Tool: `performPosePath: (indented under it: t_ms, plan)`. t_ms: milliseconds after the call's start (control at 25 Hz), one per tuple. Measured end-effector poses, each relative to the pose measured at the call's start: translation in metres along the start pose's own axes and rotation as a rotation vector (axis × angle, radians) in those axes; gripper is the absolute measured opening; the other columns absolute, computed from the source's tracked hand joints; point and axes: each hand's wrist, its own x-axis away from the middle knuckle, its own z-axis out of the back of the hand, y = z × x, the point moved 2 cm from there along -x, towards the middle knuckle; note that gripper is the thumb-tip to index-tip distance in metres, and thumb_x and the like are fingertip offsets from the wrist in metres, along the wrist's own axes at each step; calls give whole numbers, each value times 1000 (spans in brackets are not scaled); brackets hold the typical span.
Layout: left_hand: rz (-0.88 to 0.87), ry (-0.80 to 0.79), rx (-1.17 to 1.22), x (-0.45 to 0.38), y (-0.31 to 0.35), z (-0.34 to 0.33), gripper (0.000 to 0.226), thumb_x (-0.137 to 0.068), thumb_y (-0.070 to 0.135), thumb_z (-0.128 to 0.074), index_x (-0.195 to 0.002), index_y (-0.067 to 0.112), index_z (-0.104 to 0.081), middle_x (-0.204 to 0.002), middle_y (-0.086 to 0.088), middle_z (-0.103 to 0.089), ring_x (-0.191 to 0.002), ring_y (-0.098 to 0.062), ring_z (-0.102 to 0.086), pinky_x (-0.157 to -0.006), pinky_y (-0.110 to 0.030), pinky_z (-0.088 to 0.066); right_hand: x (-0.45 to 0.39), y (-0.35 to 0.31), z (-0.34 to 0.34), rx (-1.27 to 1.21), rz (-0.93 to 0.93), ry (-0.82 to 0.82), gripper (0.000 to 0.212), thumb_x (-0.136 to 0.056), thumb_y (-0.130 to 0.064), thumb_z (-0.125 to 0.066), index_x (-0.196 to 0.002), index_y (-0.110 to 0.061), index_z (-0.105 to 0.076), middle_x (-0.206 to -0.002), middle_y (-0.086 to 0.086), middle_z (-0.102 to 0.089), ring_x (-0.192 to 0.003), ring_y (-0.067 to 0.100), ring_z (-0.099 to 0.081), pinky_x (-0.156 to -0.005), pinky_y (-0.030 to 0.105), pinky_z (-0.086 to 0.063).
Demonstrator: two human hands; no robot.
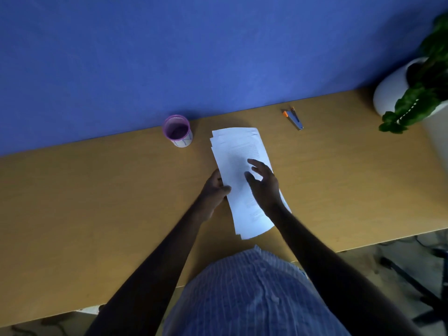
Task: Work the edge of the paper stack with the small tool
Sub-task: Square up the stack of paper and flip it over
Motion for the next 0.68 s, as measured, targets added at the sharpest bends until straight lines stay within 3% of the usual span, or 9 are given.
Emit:
performPosePath:
  t_ms: [40, 160, 240, 320, 400, 480, 560, 680]
  plan:
    - [-55, -52, -36, 4, 7, -4, 61, -94, -5, -57, -151, 13, -43, -141, -12, -62, -128, -27, -62, -102, -41, -56, 3, -9, -7, -2, 31, -14, 39, -101, -26, -66, -139, -28, -60, -142, -18, -58, -128, 4, -56, -96, 12, -52]
    - [-167, -70, -174, 9, 26, -15, 67, -98, -5, -57, -157, 17, -36, -152, -6, -54, -135, -18, -58, -108, -42, -53, 11, -24, -17, 27, 103, -41, 45, -102, -30, -64, -146, -22, -56, -152, -8, -55, -139, 11, -52, -113, 32, -48]
    - [-164, -31, -199, 14, 32, -21, 58, -104, 4, -54, -158, 17, -35, -155, -6, -51, -121, -7, -64, -104, -37, -56, 16, -29, -14, -18, 80, -70, 49, -102, -36, -63, -149, -25, -53, -154, -8, -54, -138, 6, -50, -113, 30, -47]
    - [-230, -44, -323, 19, 36, -25, 68, -101, 5, -61, -161, 16, -30, -151, 9, -50, -111, 4, -65, -92, -21, -58, 18, -34, -11, -108, 46, -85, 44, -102, -35, -64, -145, -25, -58, -145, -10, -62, -129, 3, -56, -105, 27, -50]
    - [-337, -106, -396, 24, 35, -27, 83, -93, -3, -68, -162, 14, -26, -144, 13, -50, -124, 1, -61, -91, -18, -57, 17, -36, -5, -174, 75, -64, 21, -107, -25, -58, -122, -16, -69, -112, -5, -73, -102, 5, -66, -86, 30, -53]
    - [-367, -96, -449, 26, 39, -24, 81, -92, -1, -69, -162, 13, -29, -145, -1, -50, -137, -13, -53, -102, -28, -54, 15, -35, 2, -232, 66, -36, 20, -109, -14, -50, -102, -7, -68, -85, 13, -66, -79, 13, -59, -72, 33, -45]
    - [-408, 3, -487, 30, 50, -19, 68, -93, 0, -68, -156, 11, -43, -138, -12, -52, -131, -31, -55, -106, -43, -52, 10, -36, 10, -284, -12, -43, 22, -108, -11, -50, -100, -3, -68, -86, 29, -61, -76, 20, -53, -70, 37, -40]
    - [-625, 291, -544, 32, 83, -2, 52, -89, 6, -72, -140, 5, -61, -129, -8, -58, -123, -31, -57, -104, -52, -49, 3, -43, 24, -280, -45, -137, 18, -106, -17, -56, -104, -2, -68, -88, 22, -65, -79, 24, -57, -72, 42, -44]
